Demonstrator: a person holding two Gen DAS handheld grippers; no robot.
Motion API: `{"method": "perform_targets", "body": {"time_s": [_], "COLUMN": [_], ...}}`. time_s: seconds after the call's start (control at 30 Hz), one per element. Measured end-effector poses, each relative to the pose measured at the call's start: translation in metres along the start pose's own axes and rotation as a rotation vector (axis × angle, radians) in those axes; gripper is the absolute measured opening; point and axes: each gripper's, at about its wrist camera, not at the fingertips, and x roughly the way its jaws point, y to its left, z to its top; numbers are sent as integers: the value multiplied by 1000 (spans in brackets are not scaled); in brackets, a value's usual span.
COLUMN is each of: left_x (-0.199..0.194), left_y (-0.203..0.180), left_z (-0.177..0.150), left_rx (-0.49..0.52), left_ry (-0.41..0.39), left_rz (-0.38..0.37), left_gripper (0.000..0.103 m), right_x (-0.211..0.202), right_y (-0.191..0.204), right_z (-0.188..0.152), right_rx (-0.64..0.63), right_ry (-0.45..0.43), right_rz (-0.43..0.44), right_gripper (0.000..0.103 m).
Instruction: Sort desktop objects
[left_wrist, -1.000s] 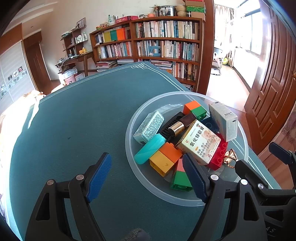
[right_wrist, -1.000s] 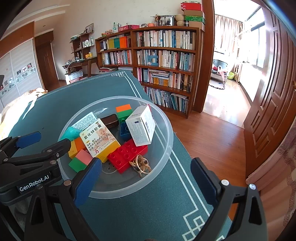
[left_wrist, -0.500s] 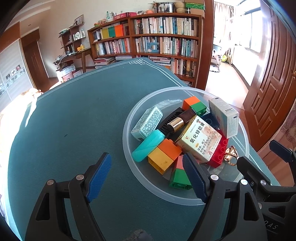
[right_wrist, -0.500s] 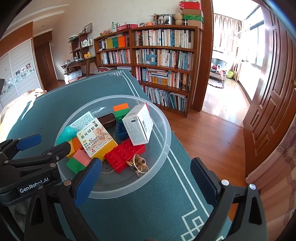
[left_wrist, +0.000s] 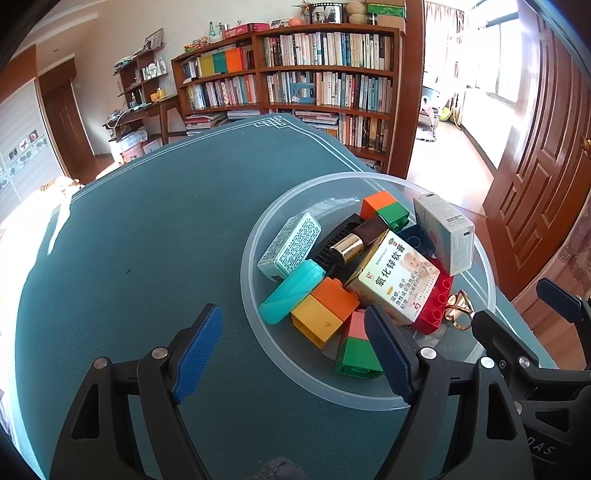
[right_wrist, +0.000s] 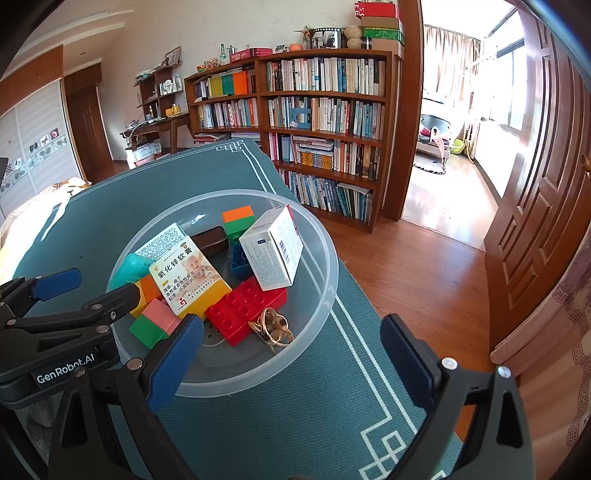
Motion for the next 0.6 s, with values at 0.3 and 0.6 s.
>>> {"method": "perform_targets", "body": {"time_s": [0.3,0.6], "left_x": [1,3], "left_y": [-2,-1], "left_z": [0,-2], "left_rx": [3,4], "left_ry": [4,2], "left_rz": [-7,-1], "left_gripper": [82,82], "right_x": [1,3], "right_y": [-1,-3], "right_z": [-1,-2], "right_rx": [2,3], "right_ry": [2,6], "right_rz": [-1,-2], "right_gripper": [98,98]}}
